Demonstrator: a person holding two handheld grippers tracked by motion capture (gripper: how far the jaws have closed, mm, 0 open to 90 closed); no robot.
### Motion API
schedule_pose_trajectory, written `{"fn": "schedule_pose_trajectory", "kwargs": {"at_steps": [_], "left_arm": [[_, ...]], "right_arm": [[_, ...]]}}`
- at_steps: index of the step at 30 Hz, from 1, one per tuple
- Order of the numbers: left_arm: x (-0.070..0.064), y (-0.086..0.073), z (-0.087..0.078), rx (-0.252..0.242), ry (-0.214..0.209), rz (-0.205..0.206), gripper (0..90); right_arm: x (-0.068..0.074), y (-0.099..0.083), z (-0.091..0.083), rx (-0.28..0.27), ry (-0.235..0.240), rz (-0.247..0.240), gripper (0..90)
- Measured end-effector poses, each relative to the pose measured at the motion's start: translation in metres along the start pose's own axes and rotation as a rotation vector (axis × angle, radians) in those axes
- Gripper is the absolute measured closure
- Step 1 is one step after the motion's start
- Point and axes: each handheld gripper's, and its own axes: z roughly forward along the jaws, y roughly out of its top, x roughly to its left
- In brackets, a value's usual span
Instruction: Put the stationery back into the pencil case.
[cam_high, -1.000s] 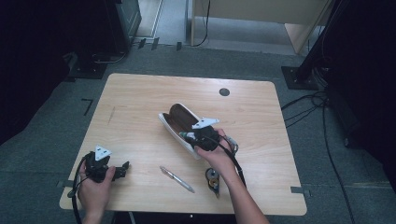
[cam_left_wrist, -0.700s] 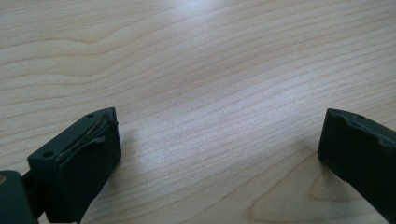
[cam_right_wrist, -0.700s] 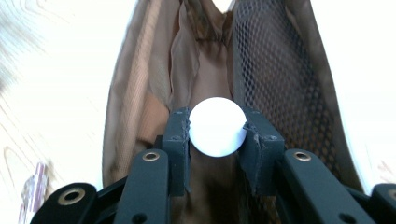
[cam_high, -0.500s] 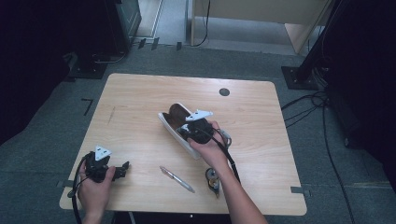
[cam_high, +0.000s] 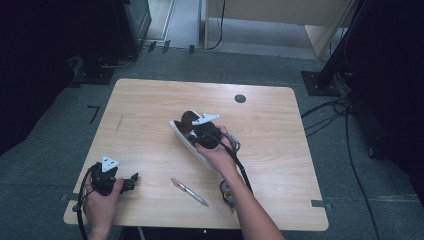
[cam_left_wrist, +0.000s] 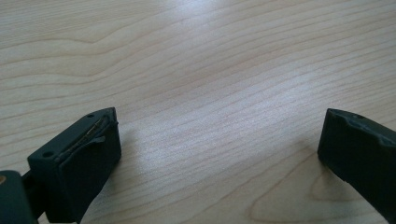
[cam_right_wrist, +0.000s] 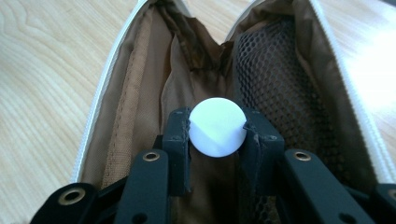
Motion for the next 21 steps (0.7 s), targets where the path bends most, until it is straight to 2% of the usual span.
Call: {"fn": "schedule_pose_trajectory", "kwargs": {"at_steps": [8,21], "left_arm": [[0.0,0.0,0.0,0.0,0.0,0.0,0.0],[0.0,0.0,0.0,0.0,0.0,0.0,0.0]], "right_arm": [[-0.002,-0.004,-0.005,0.054,0.008,-0.015,65.6],[-0.005,-0.024,-0.007,0.112,0.016,-0.009,65.4]]}}
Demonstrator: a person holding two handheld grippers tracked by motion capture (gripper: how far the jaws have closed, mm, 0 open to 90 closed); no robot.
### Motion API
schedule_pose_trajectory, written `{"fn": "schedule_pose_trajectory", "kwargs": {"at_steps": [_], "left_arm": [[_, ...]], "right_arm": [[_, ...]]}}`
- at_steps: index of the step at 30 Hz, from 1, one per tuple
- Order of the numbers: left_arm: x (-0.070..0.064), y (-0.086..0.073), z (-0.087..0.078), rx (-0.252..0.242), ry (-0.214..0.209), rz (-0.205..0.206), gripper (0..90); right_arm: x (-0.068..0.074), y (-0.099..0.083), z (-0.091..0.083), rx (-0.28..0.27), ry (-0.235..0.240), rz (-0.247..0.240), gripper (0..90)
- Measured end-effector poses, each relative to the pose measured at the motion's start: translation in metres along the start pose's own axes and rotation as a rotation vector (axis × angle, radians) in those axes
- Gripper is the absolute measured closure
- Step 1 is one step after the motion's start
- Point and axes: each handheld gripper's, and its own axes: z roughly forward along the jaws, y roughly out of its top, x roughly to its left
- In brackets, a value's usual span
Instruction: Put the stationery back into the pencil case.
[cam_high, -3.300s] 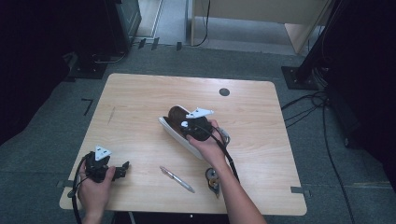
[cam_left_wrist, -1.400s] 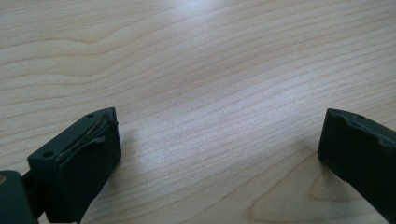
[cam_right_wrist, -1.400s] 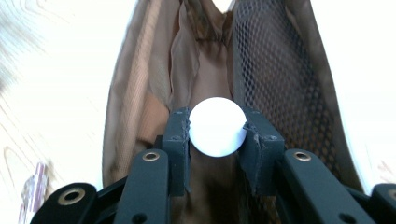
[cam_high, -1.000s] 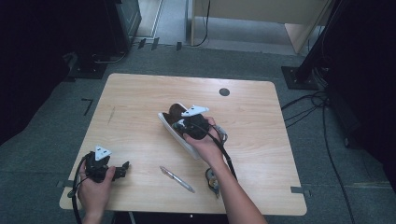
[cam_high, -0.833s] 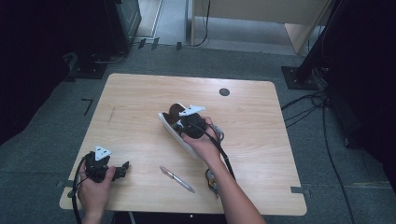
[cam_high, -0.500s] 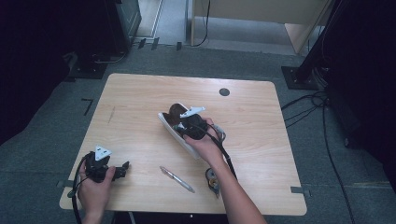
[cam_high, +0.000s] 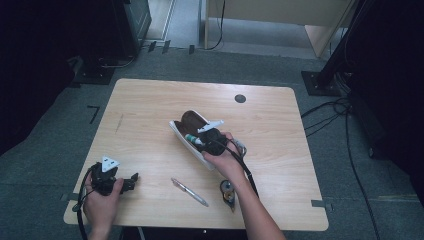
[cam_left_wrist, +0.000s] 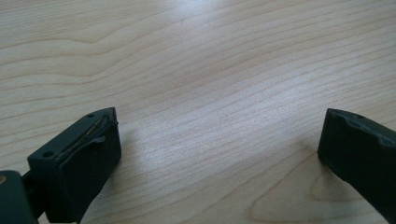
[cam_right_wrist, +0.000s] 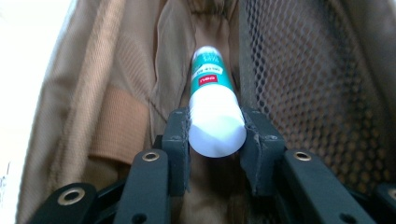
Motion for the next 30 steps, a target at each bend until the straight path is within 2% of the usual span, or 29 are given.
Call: {"fn": "schedule_pose_trajectory", "kwargs": {"at_steps": [6,18,22,26,30], "left_arm": [[0.0,0.0,0.0,0.0,0.0,0.0,0.0],[0.0,0.0,0.0,-0.001,-0.001,0.002,0.0],[0.0,0.0,0.0,-0.001,-0.001,0.002,0.0],[0.0,0.0,0.0,-0.001,-0.001,0.002,0.0],[0.0,0.0,0.0,-0.001,-0.001,0.001,0.0]], "right_arm": [[-0.001,-0.001,-0.001,0.011,0.001,0.0,64.5],[-0.001,-0.002,-0.004,-0.009,0.003,0.001,66.1],[-0.001,-0.001,-0.008,-0.038,-0.005,-0.003,66.7],[-0.001,0.0,-0.019,-0.078,-0.004,0.01,69.0],[0.0,0.003,-0.03,-0.125,0.001,0.0,70.7]]}}
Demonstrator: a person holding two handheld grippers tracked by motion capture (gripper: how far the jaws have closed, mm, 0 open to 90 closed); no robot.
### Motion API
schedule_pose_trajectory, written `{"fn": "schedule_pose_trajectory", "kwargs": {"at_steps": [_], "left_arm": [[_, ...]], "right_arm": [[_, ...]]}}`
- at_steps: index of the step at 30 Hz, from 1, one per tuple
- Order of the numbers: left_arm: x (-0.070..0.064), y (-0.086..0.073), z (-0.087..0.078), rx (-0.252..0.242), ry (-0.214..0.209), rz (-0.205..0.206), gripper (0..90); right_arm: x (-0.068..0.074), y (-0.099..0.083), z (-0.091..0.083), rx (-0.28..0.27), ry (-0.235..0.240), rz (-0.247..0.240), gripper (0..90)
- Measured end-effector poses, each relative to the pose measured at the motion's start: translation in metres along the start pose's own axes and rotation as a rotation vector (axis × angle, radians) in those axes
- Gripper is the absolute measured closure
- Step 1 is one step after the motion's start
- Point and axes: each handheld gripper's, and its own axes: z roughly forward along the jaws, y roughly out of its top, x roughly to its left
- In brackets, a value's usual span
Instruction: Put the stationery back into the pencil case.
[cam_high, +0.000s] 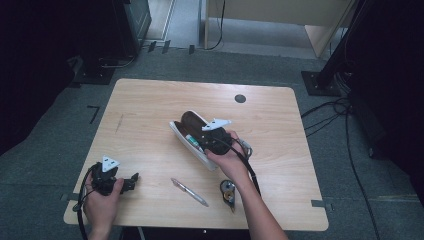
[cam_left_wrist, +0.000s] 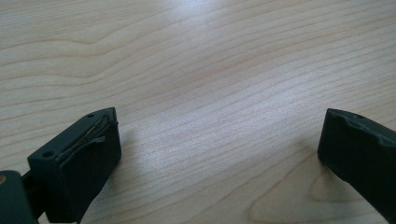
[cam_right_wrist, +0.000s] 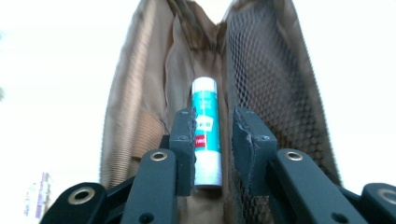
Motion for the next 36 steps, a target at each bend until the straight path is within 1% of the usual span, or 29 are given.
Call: {"fn": "schedule_pose_trajectory", "kwargs": {"at_steps": [3,8,14,19,27,31,36], "left_arm": [[0.0,0.0,0.0,-0.001,0.001,0.001,0.0],[0.0,0.0,0.0,0.003,0.0,0.005,0.0],[0.0,0.0,0.0,0.0,0.001,0.001,0.0],[0.0,0.0,0.0,0.001,0.0,0.001,0.0],[0.0,0.0,0.0,0.0,0.0,0.0,0.0],[0.0,0.0,0.0,0.0,0.0,-0.001,0.0],[0.0,0.0,0.0,0.0,0.0,0.0,0.0]], "right_arm": [[0.001,0.003,-0.008,-0.034,0.004,0.001,71.3],[0.005,0.007,-0.023,-0.075,0.004,-0.004,71.8],[0.01,0.007,-0.042,-0.112,0.005,-0.022,72.4],[0.016,0.005,-0.056,-0.135,0.012,-0.02,72.4],[0.023,-0.009,-0.071,-0.159,0.023,-0.015,72.6],[0.027,-0.018,-0.075,-0.166,0.034,-0.016,72.6],[0.029,-0.029,-0.078,-0.166,0.046,-0.007,72.5]]}}
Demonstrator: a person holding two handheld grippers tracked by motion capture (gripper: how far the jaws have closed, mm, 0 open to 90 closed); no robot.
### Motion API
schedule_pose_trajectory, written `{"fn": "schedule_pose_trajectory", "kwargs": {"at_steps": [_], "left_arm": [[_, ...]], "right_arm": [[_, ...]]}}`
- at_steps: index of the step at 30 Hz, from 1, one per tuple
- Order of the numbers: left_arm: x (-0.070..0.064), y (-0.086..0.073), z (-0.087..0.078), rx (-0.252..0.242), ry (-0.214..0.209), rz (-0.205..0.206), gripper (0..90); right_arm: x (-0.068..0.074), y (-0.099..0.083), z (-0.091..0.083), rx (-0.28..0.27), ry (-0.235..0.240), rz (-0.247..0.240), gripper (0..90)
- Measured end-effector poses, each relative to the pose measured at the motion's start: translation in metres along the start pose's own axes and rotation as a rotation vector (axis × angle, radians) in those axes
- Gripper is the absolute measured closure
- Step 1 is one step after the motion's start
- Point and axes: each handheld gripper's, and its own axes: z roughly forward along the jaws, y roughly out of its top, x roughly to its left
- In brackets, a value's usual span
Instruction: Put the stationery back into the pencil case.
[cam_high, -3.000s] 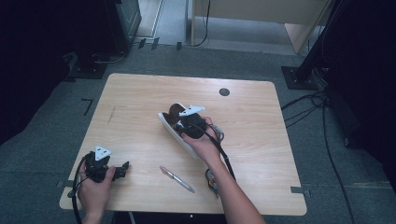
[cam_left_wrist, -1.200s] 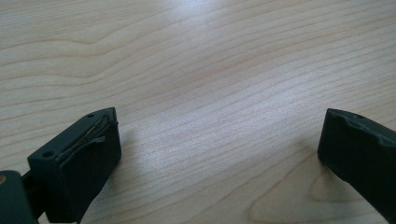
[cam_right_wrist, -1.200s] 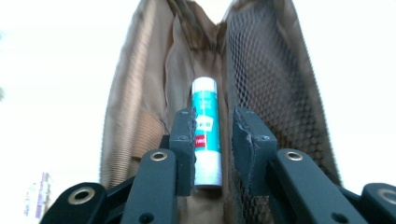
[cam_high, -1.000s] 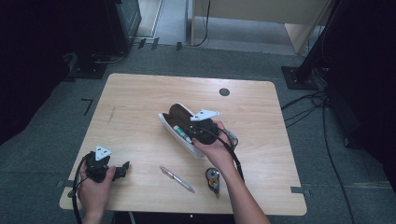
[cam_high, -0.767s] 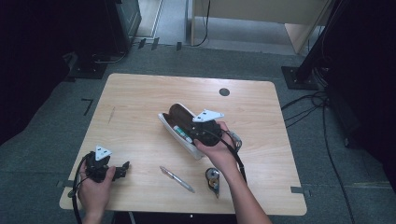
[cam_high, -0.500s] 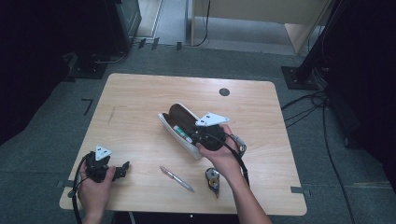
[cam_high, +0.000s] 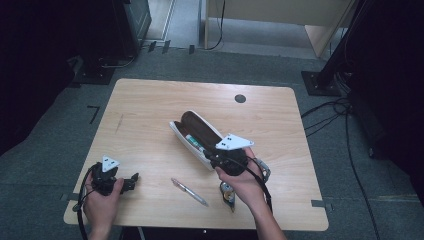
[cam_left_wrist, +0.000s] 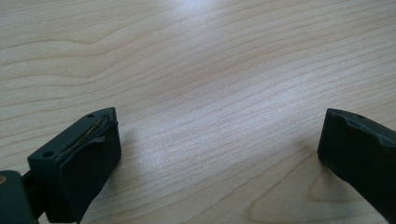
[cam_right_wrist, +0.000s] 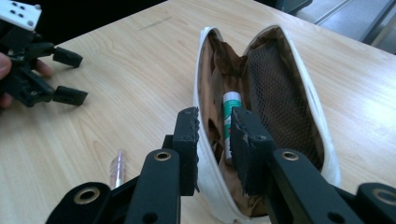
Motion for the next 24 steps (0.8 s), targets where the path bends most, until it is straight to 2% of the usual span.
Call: {"fn": "schedule_pose_trajectory", "kwargs": {"at_steps": [12,17,19,24], "left_arm": [[0.0,0.0,0.0,0.0,0.0,0.002,0.0],[0.0,0.0,0.0,0.001,-0.002,0.003,0.0],[0.0,0.0,0.0,0.001,-0.002,0.003,0.0],[0.0,0.0,0.0,0.001,-0.002,0.003,0.0]], "right_arm": [[0.01,-0.028,-0.006,-0.016,0.038,0.02,71.3],[0.017,-0.038,-0.005,-0.007,0.066,0.01,68.9],[0.021,-0.041,-0.004,0.002,0.085,0.004,62.2],[0.037,-0.052,0.006,0.058,0.073,-0.025,27.9]]}}
